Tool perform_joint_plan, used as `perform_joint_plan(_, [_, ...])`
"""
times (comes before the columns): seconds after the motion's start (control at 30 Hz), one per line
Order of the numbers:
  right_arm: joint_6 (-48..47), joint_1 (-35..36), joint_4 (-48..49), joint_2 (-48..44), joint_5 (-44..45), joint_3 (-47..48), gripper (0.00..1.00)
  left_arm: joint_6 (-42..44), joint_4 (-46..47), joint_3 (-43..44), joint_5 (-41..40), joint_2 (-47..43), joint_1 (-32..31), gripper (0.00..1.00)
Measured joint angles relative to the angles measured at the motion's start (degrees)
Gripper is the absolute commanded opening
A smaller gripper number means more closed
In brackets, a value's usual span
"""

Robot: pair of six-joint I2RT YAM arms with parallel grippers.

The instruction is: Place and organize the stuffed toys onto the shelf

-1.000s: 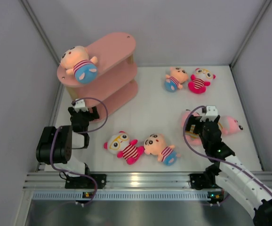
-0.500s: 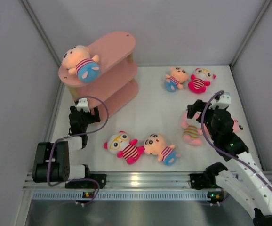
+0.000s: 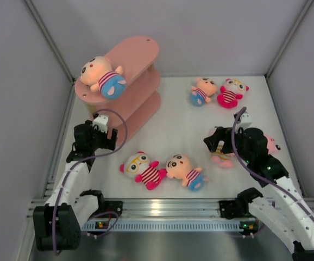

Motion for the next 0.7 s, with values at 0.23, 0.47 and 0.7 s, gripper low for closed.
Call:
perform_joint_plan(0.23, [1.73,0.0,-5.35,1.16,-6.95,-1.38,0.9,0.7,-6.1,2.73,-4.96,-1.29,-0.55,0.93])
perform_joint_plan(0.47, [3.21,0.0,-7.37,-4.04,-9.11,-4.39,0.89,0.57,-6.88,8.57,-11.74,4.35,-1.07,0.8])
perform_joint_plan(0.7, [5.6,0.02,-7.37,-1.77,-11.52,-9.44,0.85,1.46,-7.02,9.16,-16.0,5.25,-0.96,0.86])
